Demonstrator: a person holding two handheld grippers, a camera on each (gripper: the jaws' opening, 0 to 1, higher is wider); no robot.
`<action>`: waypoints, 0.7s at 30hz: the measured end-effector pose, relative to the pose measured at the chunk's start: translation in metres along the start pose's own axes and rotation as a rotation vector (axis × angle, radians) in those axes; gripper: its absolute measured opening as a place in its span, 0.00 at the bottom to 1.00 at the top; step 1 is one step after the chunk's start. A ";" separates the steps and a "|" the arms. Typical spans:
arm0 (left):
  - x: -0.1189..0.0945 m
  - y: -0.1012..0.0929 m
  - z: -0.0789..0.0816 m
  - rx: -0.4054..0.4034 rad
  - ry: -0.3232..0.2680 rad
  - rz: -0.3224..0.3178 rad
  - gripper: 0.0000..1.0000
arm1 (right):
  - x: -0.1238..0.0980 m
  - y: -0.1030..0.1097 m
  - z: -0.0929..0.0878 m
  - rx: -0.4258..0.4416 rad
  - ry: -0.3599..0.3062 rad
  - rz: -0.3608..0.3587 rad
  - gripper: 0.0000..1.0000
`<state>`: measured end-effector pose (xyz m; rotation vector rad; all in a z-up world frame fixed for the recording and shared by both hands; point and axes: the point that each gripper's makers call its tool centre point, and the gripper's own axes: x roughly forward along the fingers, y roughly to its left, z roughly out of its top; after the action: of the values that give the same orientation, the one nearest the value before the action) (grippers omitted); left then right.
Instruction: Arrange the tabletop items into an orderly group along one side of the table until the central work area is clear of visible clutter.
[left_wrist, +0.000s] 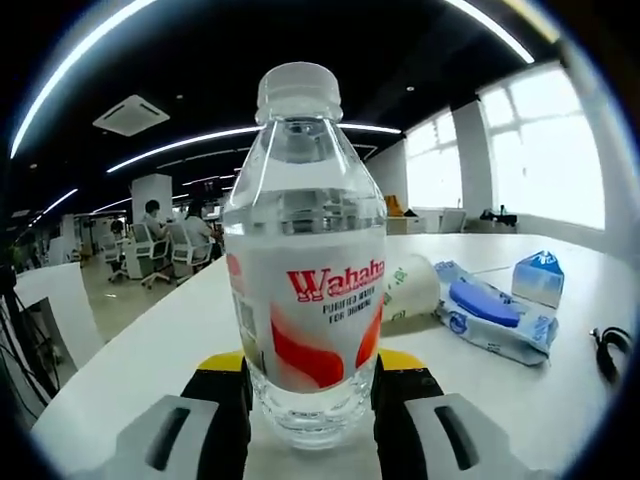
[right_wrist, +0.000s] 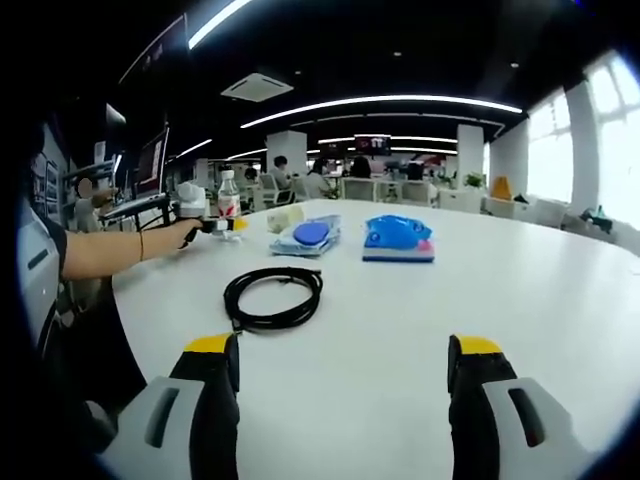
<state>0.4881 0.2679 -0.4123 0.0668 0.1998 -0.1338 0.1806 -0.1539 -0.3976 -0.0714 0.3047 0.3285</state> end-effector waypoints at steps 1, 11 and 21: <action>0.000 -0.001 0.000 0.002 0.000 -0.005 0.46 | 0.000 0.000 0.001 -0.002 -0.003 0.001 0.83; 0.002 -0.001 -0.001 0.018 0.005 -0.034 0.46 | 0.000 -0.001 0.003 -0.010 -0.002 -0.006 0.82; 0.003 -0.001 -0.001 0.032 0.004 -0.077 0.46 | 0.000 0.002 0.003 -0.016 -0.002 -0.006 0.82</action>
<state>0.4902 0.2662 -0.4142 0.0908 0.2048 -0.2136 0.1814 -0.1519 -0.3949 -0.0871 0.2995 0.3251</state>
